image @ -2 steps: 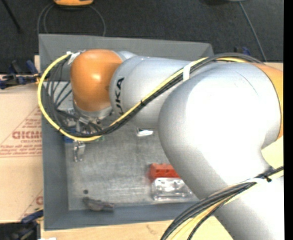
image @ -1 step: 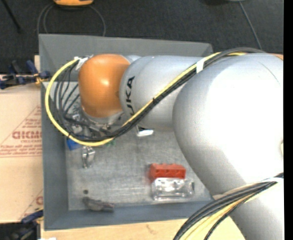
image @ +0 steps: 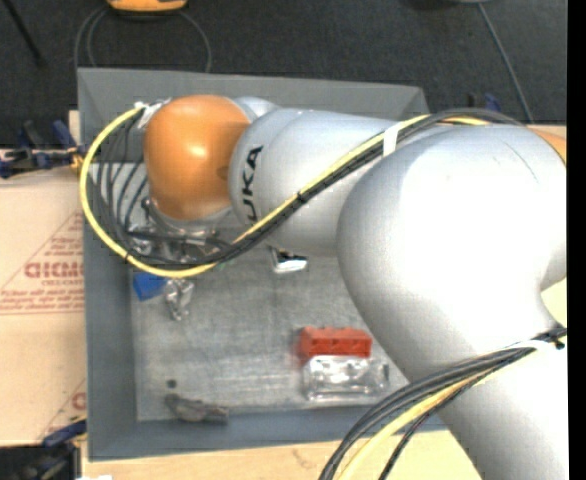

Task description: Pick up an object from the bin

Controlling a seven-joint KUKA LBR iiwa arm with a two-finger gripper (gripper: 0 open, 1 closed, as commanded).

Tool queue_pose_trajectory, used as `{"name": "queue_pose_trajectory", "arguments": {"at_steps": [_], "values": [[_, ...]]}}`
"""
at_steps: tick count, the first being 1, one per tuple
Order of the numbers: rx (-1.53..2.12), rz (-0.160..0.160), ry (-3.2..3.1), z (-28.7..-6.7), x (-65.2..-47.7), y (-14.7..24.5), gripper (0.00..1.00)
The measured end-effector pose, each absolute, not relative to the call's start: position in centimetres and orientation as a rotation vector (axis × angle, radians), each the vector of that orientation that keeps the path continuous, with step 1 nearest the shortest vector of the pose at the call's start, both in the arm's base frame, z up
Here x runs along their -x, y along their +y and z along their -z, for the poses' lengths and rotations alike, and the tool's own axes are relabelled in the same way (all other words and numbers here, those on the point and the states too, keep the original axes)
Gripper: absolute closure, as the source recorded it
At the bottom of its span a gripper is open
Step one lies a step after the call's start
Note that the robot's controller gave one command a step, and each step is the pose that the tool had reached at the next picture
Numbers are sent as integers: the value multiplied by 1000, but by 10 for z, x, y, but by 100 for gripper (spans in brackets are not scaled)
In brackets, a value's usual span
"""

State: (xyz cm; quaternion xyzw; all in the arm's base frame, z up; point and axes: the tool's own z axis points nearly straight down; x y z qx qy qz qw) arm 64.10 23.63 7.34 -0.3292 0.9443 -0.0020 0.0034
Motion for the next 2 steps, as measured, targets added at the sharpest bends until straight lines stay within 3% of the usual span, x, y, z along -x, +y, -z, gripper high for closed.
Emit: {"name": "queue_pose_trajectory", "arguments": {"at_steps": [1, 2], "values": [[1023, -3, 2955, -76, -642, 239, 100], [1380, 3, 2808, -233, -645, 230, 100]]}}
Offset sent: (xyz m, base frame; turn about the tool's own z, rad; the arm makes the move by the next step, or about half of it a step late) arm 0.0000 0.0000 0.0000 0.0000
